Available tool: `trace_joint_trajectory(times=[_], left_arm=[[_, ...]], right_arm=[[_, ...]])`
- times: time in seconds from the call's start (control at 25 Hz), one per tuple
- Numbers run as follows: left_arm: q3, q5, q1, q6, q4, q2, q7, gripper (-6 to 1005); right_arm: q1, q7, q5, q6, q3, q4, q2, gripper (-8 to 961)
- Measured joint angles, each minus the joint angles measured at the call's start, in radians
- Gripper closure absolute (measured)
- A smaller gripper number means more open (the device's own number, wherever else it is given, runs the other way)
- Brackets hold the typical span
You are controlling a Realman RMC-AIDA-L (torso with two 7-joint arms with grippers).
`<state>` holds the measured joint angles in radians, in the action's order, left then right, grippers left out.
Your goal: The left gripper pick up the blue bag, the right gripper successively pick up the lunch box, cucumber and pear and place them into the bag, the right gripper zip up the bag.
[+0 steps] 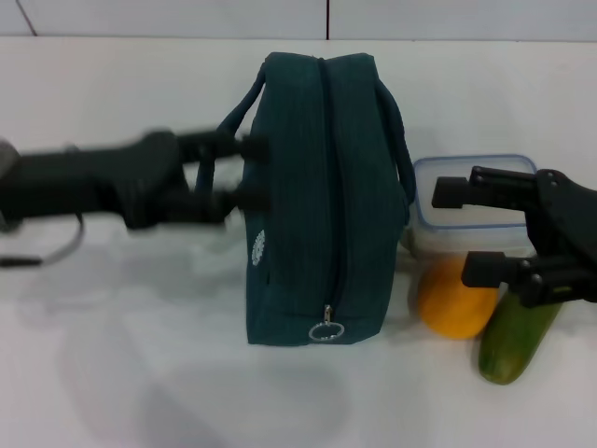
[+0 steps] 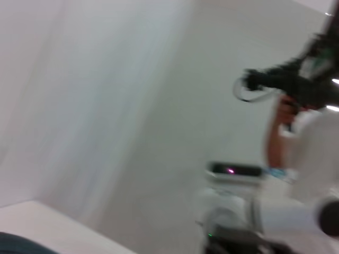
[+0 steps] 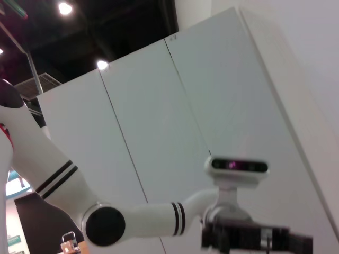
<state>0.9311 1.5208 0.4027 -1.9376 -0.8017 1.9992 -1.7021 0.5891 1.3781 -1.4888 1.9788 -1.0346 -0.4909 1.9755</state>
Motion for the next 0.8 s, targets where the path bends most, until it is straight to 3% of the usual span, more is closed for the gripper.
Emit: trace_joint_trajectory(times=[0.16, 0.32, 0.52, 0.8], left_arm=[[-0.09, 0.099, 0.022, 0.095, -0.139, 0.0, -0.248, 136], [-0.104, 0.235, 0.069, 0.205, -0.258, 0.001, -0.474, 139], [-0.102, 0.438, 0.157, 0.241, -0.349, -0.001, -0.721, 141], [-0.075, 0.626, 0.256, 0.242, -0.379, 0.022, -0.897, 145]], right_arm=[[-0.027, -0.01, -0.012, -0.009, 0.006, 0.001, -0.026, 126], [-0.076, -0.026, -0.009, -0.016, 0.035, 0.0, -0.05, 129], [-0.112, -0.052, -0.011, -0.021, 0.073, -0.001, -0.062, 132], [-0.15, -0.092, -0.009, -0.03, 0.089, -0.001, -0.065, 136]])
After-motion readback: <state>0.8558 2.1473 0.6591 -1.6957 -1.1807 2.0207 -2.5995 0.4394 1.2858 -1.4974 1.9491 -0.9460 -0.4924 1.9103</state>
